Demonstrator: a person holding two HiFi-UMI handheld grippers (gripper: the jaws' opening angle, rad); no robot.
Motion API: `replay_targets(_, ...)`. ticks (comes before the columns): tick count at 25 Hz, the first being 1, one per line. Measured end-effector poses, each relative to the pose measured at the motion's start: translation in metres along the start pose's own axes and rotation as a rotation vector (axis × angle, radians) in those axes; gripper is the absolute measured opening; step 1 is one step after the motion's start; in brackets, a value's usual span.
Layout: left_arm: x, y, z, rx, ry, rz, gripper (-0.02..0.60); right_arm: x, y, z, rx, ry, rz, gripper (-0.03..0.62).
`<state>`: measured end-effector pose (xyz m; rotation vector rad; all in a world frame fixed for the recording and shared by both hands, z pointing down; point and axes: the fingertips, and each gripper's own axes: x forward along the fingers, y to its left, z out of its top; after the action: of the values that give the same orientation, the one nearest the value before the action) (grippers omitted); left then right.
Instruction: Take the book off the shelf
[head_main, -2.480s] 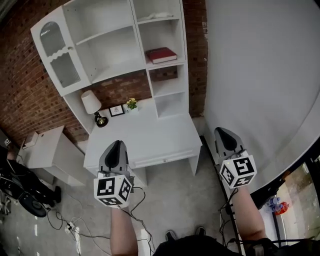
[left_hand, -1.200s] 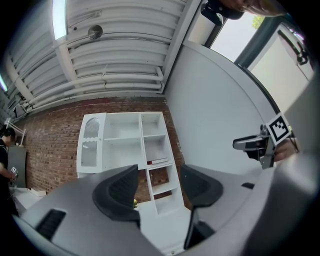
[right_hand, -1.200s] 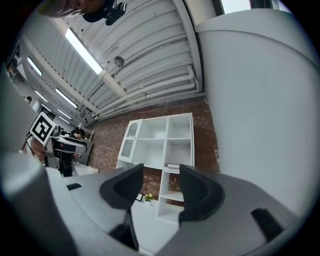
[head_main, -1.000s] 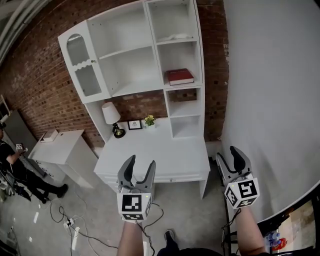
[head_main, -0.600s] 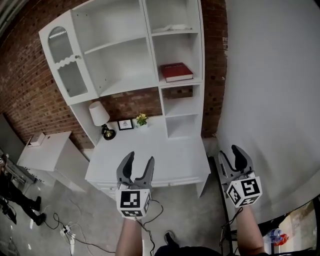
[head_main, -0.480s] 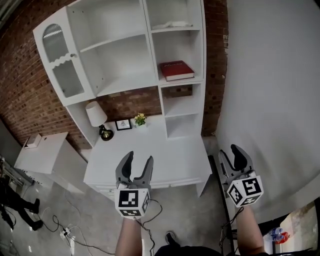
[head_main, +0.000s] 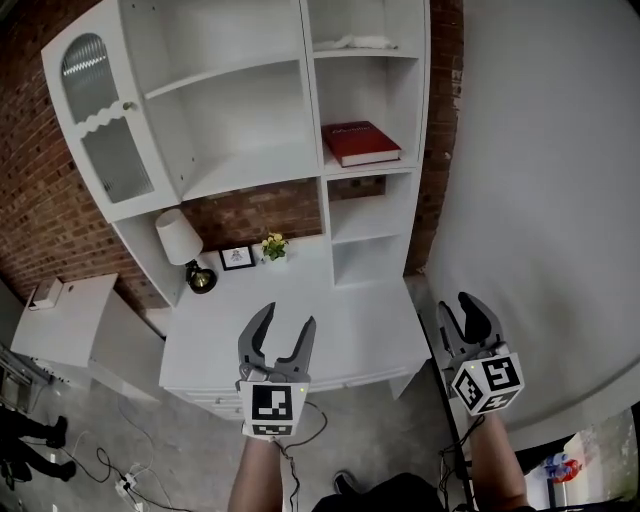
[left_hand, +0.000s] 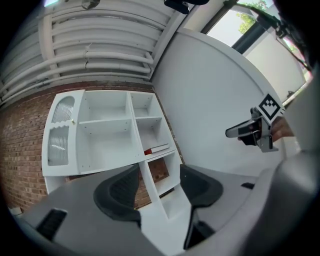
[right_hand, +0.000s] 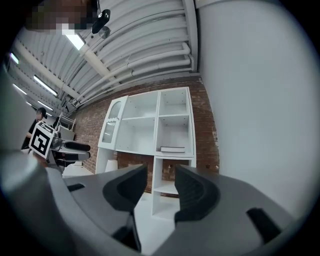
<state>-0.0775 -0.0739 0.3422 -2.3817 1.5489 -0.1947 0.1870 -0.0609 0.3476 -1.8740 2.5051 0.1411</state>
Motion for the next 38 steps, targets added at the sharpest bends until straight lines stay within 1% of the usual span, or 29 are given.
replay_targets(6, 0.032, 0.015, -0.014, -0.033, 0.004, 0.003, 0.252, 0.033, -0.01, -0.007, -0.016, 0.013, 0.0, 0.164)
replay_targets(10, 0.059, 0.016, -0.025, -0.052, 0.015, 0.01, 0.25, 0.066, -0.024, -0.025, 0.02, 0.027, 0.029, 0.156)
replay_targets(13, 0.083, 0.022, -0.023, -0.031, 0.025, 0.043, 0.25, 0.099, -0.037, -0.028, 0.033, 0.012, 0.071, 0.15)
replay_targets(17, 0.121, 0.03, -0.008, 0.008, 0.032, 0.089, 0.249, 0.144, -0.061, -0.018, 0.058, -0.031, 0.124, 0.146)
replay_targets(20, 0.154, 0.024, -0.003, 0.015, 0.049, 0.095, 0.249, 0.172, -0.078, -0.02, 0.068, -0.042, 0.168, 0.144)
replay_targets(22, 0.174, 0.015, 0.0, 0.049, 0.063, 0.095, 0.249, 0.187, -0.091, -0.024, 0.084, -0.042, 0.19, 0.143)
replay_targets(24, 0.192, 0.009, 0.009, 0.106, 0.067, 0.103, 0.249, 0.2, -0.103, -0.027, 0.102, -0.047, 0.208, 0.141)
replay_targets(27, 0.218, 0.004, 0.026, 0.186, 0.059, 0.116, 0.249, 0.213, -0.118, -0.025, 0.111, -0.06, 0.231, 0.14)
replay_targets(30, 0.241, 0.002, 0.038, 0.246, 0.053, 0.116, 0.249, 0.22, -0.131, -0.024, 0.109, -0.073, 0.237, 0.137)
replay_targets(33, 0.265, 0.001, 0.044, 0.304, 0.056, 0.104, 0.249, 0.222, -0.148, -0.023, 0.104, -0.079, 0.221, 0.133)
replay_targets(38, 0.305, 0.002, 0.053, 0.396, 0.045, 0.082, 0.249, 0.219, -0.179, -0.024, 0.11, -0.085, 0.149, 0.126)
